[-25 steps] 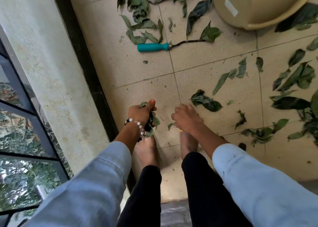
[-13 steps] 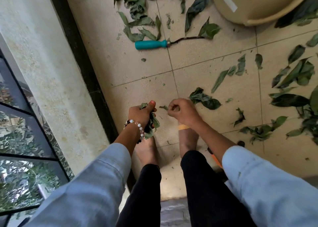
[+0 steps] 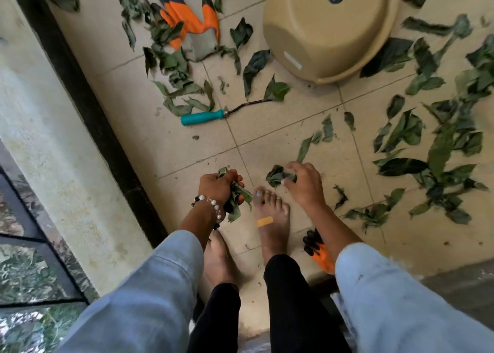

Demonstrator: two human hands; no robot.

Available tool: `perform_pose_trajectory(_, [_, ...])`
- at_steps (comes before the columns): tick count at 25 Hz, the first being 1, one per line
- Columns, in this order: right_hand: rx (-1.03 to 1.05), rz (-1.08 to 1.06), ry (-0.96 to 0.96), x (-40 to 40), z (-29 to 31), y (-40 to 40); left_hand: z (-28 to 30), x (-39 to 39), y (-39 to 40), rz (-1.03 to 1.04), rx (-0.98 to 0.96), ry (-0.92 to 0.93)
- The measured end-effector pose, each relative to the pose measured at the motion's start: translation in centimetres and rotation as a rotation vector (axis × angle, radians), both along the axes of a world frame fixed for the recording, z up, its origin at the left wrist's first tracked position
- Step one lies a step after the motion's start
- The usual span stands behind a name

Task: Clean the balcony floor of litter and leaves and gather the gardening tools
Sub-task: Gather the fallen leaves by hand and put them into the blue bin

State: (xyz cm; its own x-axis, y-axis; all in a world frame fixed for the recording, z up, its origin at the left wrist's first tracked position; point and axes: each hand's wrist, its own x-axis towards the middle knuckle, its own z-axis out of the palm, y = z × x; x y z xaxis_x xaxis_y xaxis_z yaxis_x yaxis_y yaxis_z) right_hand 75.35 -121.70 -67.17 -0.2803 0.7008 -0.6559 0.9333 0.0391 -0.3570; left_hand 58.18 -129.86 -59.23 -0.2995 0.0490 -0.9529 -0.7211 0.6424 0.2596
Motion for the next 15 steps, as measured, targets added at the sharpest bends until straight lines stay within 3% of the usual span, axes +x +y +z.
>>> perform_pose_trajectory(2, [-0.013,0.358,-0.085,-0.4,-2.6,-0.1,-1.2,-0.2,0.5,-0.035,-0.006,0.006])
perform_pose_trajectory(4, [0.099,0.659,-0.115,-1.3,-4.8,-1.1,-2.5,-0.3,0.7,-0.052,-0.005,0.023])
perform_pose_trajectory(7, [0.202,0.825,-0.078,-1.6,-6.5,-1.7,-4.0,-0.2,0.3,-0.051,-0.005,0.024])
perform_pose_trajectory(9, [0.181,0.607,0.102,-1.6,-6.1,-0.6,-4.4,-0.2,-0.2,-0.07,-0.016,0.022])
perform_pose_trajectory(12, [0.237,-0.126,0.325,-0.6,-3.7,1.3,-4.3,-0.1,-0.9,-0.09,-0.034,0.017])
perform_pose_trajectory(13, [0.275,-0.31,0.313,0.2,-2.9,1.7,-4.1,-0.2,-1.0,-0.099,-0.041,0.018])
perform_pose_trajectory(15, [0.258,-0.458,0.178,2.1,-1.9,1.8,-4.1,-0.3,-0.9,-0.11,-0.053,0.022])
